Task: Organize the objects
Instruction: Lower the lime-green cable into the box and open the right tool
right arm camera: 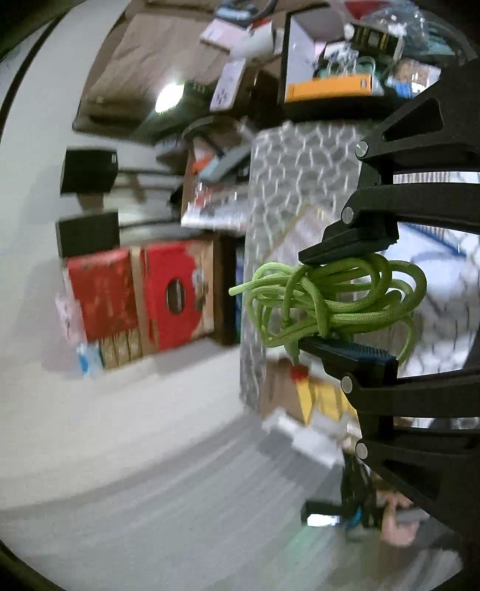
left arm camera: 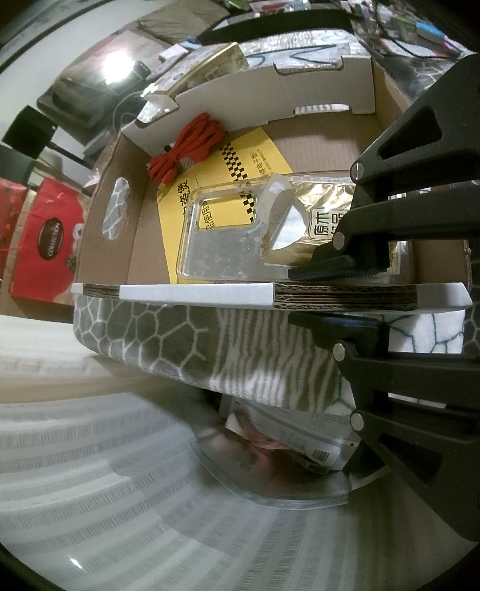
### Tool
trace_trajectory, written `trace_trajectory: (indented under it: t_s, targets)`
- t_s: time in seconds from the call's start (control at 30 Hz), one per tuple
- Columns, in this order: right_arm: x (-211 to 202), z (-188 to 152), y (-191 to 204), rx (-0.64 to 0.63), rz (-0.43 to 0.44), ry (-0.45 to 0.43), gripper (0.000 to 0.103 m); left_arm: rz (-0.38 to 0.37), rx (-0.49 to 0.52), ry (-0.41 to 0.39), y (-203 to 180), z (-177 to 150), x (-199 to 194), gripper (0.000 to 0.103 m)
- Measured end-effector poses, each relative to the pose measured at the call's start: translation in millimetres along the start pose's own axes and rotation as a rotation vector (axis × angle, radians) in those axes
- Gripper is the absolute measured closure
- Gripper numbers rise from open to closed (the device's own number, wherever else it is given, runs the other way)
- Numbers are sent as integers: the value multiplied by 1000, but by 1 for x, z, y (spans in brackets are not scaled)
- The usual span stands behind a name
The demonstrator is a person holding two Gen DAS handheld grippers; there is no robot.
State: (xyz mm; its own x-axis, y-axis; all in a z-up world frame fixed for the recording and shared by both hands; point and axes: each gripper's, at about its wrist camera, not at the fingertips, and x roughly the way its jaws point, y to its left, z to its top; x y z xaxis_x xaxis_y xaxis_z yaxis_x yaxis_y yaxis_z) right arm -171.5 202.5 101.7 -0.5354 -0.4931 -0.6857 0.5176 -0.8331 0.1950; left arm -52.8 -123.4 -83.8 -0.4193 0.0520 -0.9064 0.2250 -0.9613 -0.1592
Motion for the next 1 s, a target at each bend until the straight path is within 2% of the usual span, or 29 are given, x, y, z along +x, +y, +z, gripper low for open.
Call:
trace_trajectory:
  t_s: [0.17, 0.4, 0.63, 0.7, 0.83, 1.0]
  targets:
    - [25, 0, 43, -58, 82, 64, 63, 1, 1, 0, 0, 0, 0, 88]
    - [64, -5, 85, -116, 126, 137, 63, 1, -2, 0, 0, 0, 0, 88]
    - [111, -21, 111, -41, 246, 251, 63, 5, -12, -3, 0, 0, 0, 88]
    - [125, -29, 117, -9, 241, 274, 63, 5, -13, -2, 0, 0, 0, 88]
    - [147, -44, 123, 55, 175, 297, 62, 4, -13, -3, 0, -1, 1, 88]
    - [162, -65, 133, 29, 98, 347, 58, -1, -17, -4, 0, -1, 1, 88]
